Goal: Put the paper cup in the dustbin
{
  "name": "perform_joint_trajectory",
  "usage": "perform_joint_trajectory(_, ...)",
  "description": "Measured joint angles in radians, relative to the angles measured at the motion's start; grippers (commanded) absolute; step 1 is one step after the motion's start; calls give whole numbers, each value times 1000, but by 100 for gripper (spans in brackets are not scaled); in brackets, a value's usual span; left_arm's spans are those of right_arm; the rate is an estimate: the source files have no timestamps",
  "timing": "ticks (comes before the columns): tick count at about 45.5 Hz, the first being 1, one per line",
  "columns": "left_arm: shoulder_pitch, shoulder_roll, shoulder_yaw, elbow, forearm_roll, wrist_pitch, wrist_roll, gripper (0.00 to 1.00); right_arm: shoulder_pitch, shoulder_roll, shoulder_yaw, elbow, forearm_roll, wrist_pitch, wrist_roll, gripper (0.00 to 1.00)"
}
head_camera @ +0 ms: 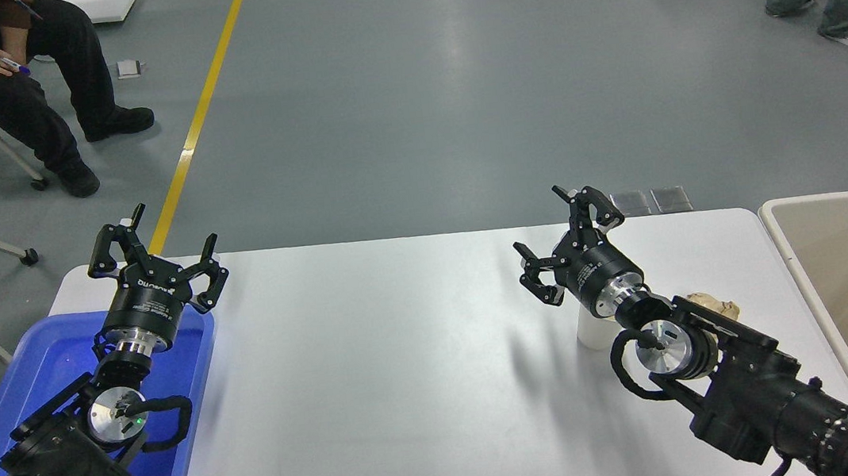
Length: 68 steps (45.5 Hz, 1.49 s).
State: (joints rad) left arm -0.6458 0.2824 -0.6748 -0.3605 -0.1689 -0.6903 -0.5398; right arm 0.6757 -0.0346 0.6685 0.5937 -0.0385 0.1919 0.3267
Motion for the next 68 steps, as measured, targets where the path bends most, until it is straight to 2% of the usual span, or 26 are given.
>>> perform_joint_trajectory(24,0,2,5,0,0,0,0,100,-3,10,-13,24,0,1,0,100)
perform_joint_trajectory(40,0,3,6,0,0,0,0,100,-1,-2,-25,115,-10,-33,-3,100)
perform_joint_trajectory(52,0,3,6,0,0,0,0,100,36,-87,-136,213,-21,-94,-10,100)
perform_joint_trajectory(68,-1,3,6,0,0,0,0,100,172,-289,-467,283,-45,-103,-31,100)
